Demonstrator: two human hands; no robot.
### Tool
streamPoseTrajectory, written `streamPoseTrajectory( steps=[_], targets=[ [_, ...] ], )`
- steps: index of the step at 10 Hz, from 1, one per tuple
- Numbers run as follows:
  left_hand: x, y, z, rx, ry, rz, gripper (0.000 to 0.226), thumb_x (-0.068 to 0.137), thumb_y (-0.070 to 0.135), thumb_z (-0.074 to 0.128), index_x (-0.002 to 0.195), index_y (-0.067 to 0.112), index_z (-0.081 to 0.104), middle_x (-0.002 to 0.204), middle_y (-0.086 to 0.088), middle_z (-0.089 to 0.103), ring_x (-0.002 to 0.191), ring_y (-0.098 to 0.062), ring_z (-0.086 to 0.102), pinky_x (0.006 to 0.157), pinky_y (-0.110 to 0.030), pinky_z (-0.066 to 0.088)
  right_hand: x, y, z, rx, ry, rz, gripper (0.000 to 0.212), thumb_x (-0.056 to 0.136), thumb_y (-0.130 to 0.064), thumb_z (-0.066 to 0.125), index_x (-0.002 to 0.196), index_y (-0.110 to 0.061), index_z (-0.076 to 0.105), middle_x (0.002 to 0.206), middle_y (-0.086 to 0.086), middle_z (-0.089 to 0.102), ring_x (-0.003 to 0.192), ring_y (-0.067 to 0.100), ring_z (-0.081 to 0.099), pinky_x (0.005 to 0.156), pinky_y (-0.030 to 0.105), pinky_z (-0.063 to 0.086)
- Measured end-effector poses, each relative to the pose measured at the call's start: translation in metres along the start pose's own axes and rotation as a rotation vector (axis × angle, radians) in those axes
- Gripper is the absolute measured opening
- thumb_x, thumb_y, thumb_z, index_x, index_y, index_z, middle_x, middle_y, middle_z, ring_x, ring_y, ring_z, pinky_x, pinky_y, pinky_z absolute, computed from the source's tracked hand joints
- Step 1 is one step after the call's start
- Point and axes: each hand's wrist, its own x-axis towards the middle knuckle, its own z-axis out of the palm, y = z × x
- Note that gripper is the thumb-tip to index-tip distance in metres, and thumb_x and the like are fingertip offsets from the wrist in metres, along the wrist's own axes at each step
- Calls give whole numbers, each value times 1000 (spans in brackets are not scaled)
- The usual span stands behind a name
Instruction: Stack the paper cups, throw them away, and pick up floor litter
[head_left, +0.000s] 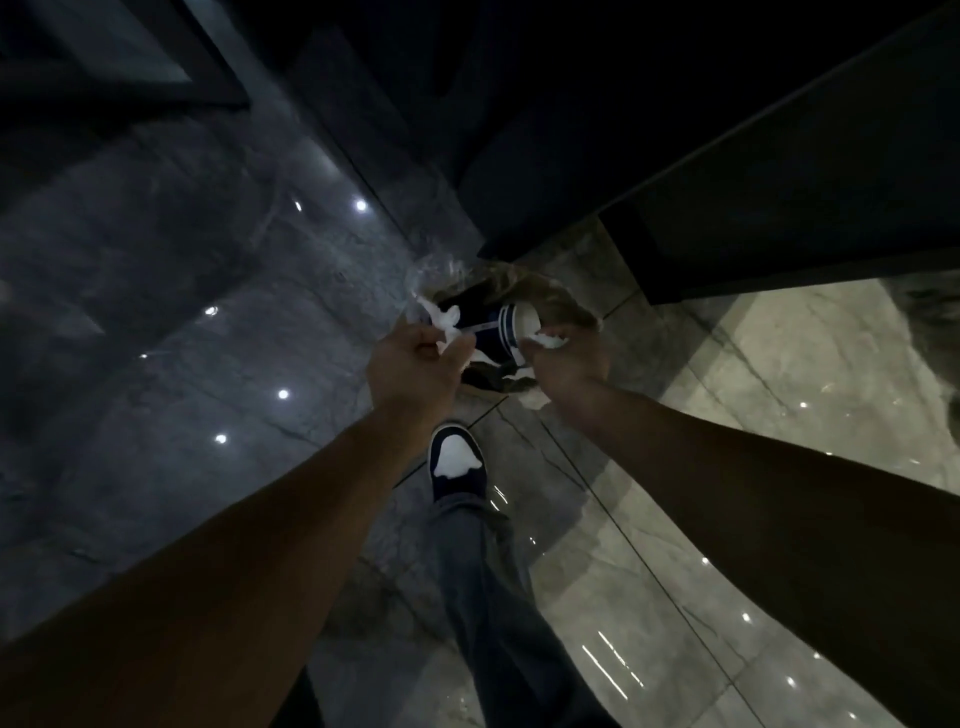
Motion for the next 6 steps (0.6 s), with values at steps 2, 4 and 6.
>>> streamPoseTrajectory(
  steps=[2,4,6],
  targets=[
    [16,-6,23,86,12,-9,35,79,47,70,80,12,75,89,-15,77,84,-32,75,82,-52,60,30,9,-6,-41,-18,-24,51,82,-33,68,124,-5,60,126,10,63,115,26,59,97,31,48],
    [-1,7,16,67,29,-49,32,95,29,59,65,18,66,72,-10,72,76,-30,73,81,-48,61,28,5,-24,-126,-10,-91,21,89,-19,54,89,-3,68,99,12,70,106,32,62,80,25,48],
    [-42,48,-65,120,99,-14,29,83,30,62,60,14,68,66,-16,70,70,-39,71,74,-56,61,-63,-44,-43,-297,-28,-290,29,94,-20,47,94,2,66,91,14,63,87,28,59,71,26,36]
  ],
)
